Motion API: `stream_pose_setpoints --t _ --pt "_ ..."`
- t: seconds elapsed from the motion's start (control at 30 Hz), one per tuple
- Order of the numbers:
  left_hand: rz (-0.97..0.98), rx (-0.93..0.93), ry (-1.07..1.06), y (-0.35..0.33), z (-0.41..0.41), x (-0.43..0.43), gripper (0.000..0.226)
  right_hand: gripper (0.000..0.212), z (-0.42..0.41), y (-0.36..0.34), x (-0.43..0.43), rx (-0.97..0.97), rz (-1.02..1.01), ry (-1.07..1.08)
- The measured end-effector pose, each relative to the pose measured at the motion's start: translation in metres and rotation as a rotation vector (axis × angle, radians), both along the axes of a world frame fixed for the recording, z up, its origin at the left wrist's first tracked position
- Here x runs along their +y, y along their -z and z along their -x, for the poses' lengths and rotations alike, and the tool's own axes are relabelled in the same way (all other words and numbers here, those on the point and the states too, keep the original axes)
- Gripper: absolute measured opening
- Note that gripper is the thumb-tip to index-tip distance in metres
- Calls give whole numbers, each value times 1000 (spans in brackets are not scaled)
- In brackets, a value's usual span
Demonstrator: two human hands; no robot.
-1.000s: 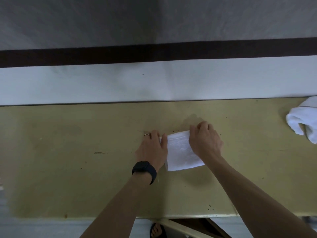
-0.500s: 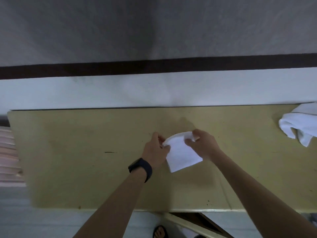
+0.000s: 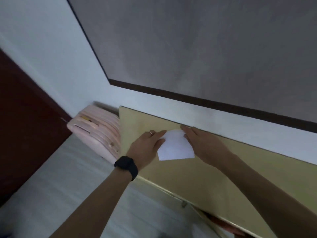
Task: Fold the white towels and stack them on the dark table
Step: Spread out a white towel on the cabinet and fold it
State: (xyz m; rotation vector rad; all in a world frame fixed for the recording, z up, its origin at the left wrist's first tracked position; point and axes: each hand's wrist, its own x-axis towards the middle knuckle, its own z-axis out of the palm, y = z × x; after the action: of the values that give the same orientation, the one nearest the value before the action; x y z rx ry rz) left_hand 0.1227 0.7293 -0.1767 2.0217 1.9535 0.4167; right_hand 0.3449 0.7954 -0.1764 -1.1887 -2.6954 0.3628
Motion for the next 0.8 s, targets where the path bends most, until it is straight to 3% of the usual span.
stream_pose_setpoints --t 0.1,0.23,0.5,0.63,0.8 --pt "-78 43 -128 -42 72 -57 40 52 82 -43 -24 35 16 -118" --pt "-170 5 -352 -82 167 -150 40 40 201 -84 -80 239 20 -223" --pt "-331 -58 -858 -142 360 -387 34 32 479 -134 -254 365 53 -632" --pt "-426 -194 -1114 -161 413 -512 30 34 580 -161 -357 429 134 -881" --pt "-614 -228 -1385 -174 449 -649 19 29 678 -171 -485 458 194 -1146"
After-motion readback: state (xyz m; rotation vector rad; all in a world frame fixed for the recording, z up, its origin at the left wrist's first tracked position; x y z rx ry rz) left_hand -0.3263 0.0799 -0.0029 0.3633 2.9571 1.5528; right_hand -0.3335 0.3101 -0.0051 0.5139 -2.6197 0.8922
